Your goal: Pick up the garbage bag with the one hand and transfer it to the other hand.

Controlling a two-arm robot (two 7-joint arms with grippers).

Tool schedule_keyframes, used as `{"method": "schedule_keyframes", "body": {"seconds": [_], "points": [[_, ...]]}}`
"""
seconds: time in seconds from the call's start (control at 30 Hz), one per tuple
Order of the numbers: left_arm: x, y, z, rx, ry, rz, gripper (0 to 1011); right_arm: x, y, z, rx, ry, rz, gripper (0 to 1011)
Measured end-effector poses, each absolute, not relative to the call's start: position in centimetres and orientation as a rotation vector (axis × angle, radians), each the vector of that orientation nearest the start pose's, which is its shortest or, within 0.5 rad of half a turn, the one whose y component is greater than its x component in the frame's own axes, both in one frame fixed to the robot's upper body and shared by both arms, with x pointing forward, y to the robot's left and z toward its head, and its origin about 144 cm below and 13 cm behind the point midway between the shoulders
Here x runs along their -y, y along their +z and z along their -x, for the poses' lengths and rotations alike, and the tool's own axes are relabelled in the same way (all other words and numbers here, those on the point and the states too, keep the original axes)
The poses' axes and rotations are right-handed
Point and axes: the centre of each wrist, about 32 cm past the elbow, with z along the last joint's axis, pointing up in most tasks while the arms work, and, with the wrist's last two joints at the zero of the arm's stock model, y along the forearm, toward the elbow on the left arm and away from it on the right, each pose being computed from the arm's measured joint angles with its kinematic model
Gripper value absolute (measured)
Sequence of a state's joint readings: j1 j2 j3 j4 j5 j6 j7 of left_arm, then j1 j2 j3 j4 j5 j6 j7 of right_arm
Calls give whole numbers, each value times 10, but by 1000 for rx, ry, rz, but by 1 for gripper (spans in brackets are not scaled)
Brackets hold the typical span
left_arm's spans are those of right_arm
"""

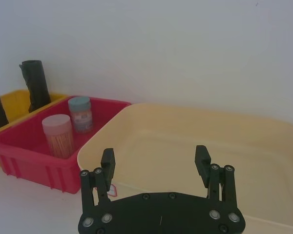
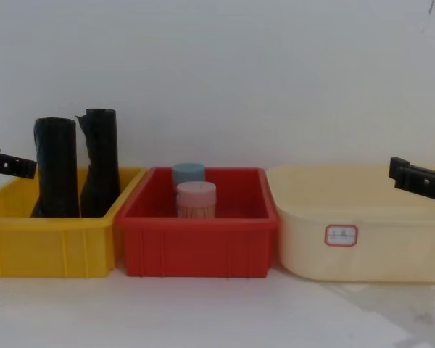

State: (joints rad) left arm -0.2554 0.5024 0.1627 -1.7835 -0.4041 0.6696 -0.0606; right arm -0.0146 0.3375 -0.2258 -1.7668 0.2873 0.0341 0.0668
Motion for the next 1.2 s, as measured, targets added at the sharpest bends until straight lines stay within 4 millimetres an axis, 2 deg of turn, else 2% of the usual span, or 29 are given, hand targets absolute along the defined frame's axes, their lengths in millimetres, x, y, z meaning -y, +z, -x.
{"method": "schedule_keyframes", "body": {"seconds": [0.57, 1.2], "points": [[-298, 1283, -520, -102, 1315, -327, 1000, 237, 1189, -443, 75, -1229, -26, 1000], [-305, 1270, -543, -110, 1202, -304, 1000, 237, 1189, -443, 75, -1230, -26, 1000]]}}
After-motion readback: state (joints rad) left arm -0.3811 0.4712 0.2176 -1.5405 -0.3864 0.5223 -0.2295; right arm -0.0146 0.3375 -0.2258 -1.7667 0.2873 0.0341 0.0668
